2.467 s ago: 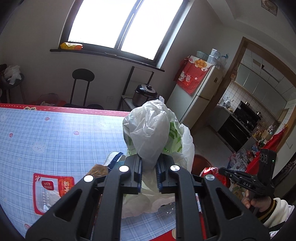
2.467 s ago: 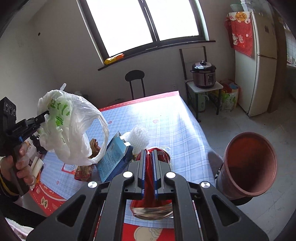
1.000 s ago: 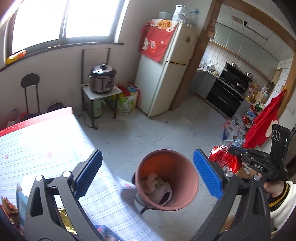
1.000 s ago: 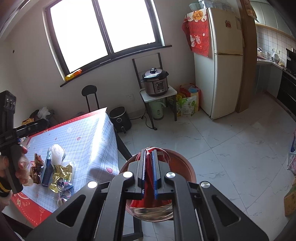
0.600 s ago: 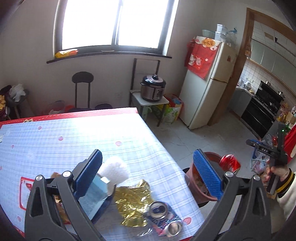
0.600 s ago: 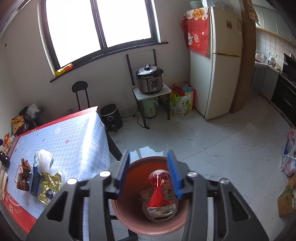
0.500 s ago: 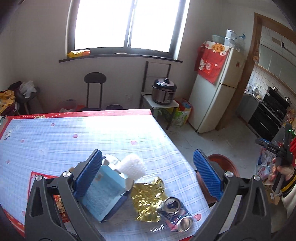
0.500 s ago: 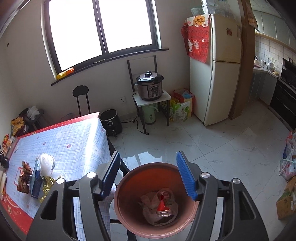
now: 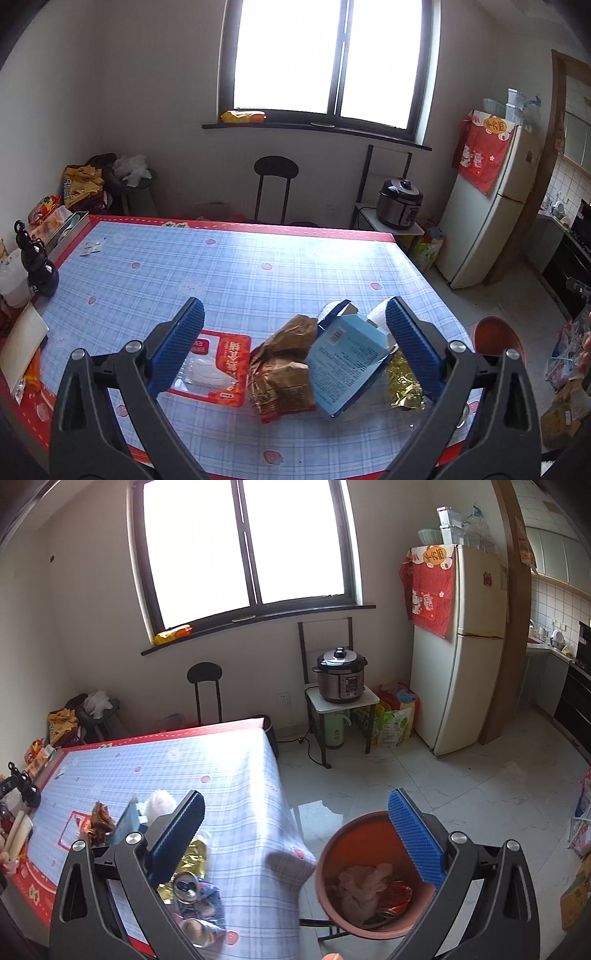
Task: Collect trash
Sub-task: 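Release the red can and white bag into the bin, return to table, then grasp the red-and-clear food tray with the left gripper while the right grasps the brown paper bag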
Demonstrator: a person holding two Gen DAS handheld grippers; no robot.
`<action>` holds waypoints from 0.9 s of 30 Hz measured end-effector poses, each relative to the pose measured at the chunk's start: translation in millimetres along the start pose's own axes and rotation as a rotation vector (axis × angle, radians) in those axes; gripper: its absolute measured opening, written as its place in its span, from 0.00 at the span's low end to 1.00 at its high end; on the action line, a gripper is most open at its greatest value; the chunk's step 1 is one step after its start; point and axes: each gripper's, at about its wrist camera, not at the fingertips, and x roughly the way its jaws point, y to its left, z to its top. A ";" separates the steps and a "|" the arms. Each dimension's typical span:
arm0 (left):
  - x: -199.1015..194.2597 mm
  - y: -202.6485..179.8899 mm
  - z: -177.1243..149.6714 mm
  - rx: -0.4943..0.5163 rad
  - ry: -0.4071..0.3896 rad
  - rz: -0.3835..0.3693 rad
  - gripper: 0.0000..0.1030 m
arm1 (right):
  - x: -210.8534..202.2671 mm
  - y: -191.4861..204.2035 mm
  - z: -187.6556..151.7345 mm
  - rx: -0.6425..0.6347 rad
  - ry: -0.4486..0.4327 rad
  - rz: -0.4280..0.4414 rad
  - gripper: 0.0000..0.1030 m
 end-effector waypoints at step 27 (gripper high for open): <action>129.8 190.5 -100.2 -0.238 0.343 -0.020 0.69 | 112.7 230.4 -56.9 -0.030 0.295 0.127 0.95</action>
